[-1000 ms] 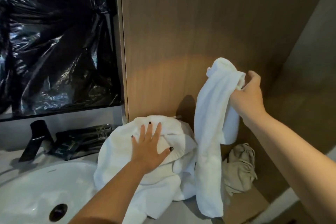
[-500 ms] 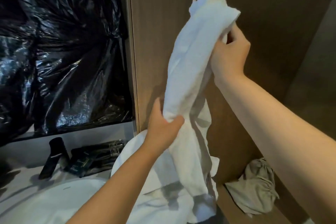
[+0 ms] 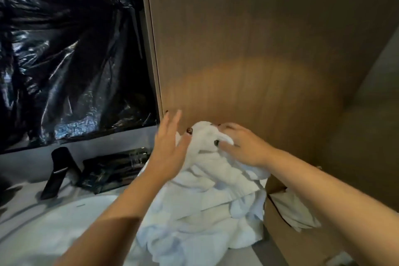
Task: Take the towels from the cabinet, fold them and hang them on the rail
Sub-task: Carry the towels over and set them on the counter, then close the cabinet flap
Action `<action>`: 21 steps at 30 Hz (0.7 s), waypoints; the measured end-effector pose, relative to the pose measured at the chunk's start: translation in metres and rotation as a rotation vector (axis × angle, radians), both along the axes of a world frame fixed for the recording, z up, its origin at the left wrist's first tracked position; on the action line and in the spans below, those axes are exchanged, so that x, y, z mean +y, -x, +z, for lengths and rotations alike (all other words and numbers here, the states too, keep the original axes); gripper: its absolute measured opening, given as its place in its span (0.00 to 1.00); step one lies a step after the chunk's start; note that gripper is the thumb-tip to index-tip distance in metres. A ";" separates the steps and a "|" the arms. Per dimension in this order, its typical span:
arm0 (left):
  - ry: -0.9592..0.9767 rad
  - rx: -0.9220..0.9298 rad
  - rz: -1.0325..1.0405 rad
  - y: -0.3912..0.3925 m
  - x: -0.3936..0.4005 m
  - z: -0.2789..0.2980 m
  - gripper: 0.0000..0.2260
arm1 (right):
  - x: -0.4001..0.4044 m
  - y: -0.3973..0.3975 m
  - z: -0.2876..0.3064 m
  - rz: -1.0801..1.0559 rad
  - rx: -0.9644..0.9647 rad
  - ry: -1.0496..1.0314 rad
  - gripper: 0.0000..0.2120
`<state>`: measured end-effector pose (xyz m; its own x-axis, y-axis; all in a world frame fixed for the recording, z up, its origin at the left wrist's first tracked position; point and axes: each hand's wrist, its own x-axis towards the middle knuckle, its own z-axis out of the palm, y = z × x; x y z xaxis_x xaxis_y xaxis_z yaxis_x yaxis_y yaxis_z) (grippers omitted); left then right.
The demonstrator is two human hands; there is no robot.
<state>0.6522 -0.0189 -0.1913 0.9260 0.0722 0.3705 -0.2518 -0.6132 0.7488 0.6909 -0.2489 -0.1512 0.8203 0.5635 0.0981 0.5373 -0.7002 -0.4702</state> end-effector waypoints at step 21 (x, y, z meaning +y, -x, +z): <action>-0.172 0.043 0.170 0.077 -0.061 -0.031 0.26 | -0.059 0.075 -0.050 -0.134 0.093 -0.160 0.31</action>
<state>0.5750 -0.0804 -0.2227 0.9210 0.1675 0.3517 -0.1047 -0.7632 0.6377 0.6157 -0.3083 -0.2013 0.8963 0.4324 0.0981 0.3939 -0.6749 -0.6240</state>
